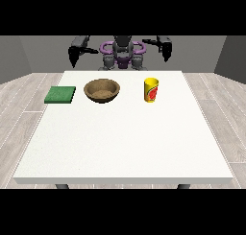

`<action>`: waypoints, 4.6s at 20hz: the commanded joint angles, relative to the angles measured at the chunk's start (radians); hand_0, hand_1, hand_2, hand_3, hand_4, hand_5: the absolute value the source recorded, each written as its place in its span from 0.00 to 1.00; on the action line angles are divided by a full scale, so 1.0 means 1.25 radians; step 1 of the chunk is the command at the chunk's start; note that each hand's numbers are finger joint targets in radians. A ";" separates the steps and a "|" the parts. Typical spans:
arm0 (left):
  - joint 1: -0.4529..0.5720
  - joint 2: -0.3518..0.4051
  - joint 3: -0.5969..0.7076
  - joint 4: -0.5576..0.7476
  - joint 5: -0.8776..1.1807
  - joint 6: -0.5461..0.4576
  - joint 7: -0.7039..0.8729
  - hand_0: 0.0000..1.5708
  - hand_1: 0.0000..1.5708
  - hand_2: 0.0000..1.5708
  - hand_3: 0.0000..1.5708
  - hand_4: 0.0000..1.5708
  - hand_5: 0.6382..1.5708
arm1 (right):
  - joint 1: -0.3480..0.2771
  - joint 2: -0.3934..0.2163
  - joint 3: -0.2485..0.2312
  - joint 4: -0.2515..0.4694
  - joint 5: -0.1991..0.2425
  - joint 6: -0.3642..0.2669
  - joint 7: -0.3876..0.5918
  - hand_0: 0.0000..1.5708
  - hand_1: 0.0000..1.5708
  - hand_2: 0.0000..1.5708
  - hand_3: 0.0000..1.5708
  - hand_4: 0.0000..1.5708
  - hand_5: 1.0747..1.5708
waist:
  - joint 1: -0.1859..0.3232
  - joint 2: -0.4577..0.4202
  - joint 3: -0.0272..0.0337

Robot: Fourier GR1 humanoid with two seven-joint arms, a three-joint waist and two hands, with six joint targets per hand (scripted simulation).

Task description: Pick the cup and pour the ball into the bowl, then pick the bowl and place it on the pad

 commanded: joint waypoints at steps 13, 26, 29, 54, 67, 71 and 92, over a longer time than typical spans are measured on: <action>-0.165 0.032 0.090 0.391 -0.052 0.016 -0.253 0.00 0.00 0.00 0.00 0.00 0.64 | -0.085 -0.089 -0.082 0.195 -0.043 0.100 -0.124 0.00 0.00 0.00 0.00 0.00 0.98 | -0.048 0.054 -0.0001; -0.271 0.004 0.125 0.627 -0.061 0.073 -0.412 0.00 0.00 0.00 0.00 0.00 0.65 | -0.143 -0.172 -0.152 0.311 -0.095 0.180 -0.168 0.00 0.00 0.00 0.00 0.00 0.98 | -0.062 0.104 -0.0001; -0.308 0.054 0.170 0.688 -0.035 0.048 -0.435 0.00 0.00 0.00 0.00 0.00 0.64 | -0.101 -0.164 -0.123 0.270 -0.086 0.216 -0.202 0.00 0.00 0.00 0.00 0.00 0.98 | -0.104 0.122 -0.0003; -0.366 -0.002 -0.165 0.697 -0.573 0.473 -0.028 0.88 0.88 1.00 1.00 0.73 1.00 | -0.090 -0.292 -0.222 0.574 -0.100 0.265 -0.174 0.00 0.00 0.00 0.00 0.00 0.98 | -0.005 -0.144 0.0029; -0.427 -0.077 -0.310 0.616 -0.852 0.405 0.234 0.77 0.77 1.00 1.00 0.62 1.00 | -0.070 -0.334 -0.262 0.714 -0.088 0.280 -0.309 0.00 0.00 0.00 0.00 0.00 0.96 | 0.073 -0.138 0.0012; -0.455 -0.086 -0.379 0.626 -0.943 0.422 0.318 0.52 0.52 1.00 0.99 0.56 1.00 | -0.124 -0.358 -0.263 0.719 -0.098 0.297 -0.281 0.00 0.00 0.00 0.00 0.00 0.95 | 0.044 -0.113 0.0010; -0.525 -0.087 -0.650 0.568 -1.161 0.124 0.488 0.00 0.00 1.00 1.00 0.76 0.85 | -0.301 -0.255 -0.182 0.726 -0.053 0.183 -0.190 0.00 0.00 0.00 0.12 0.00 0.90 | -0.023 -0.093 0.0004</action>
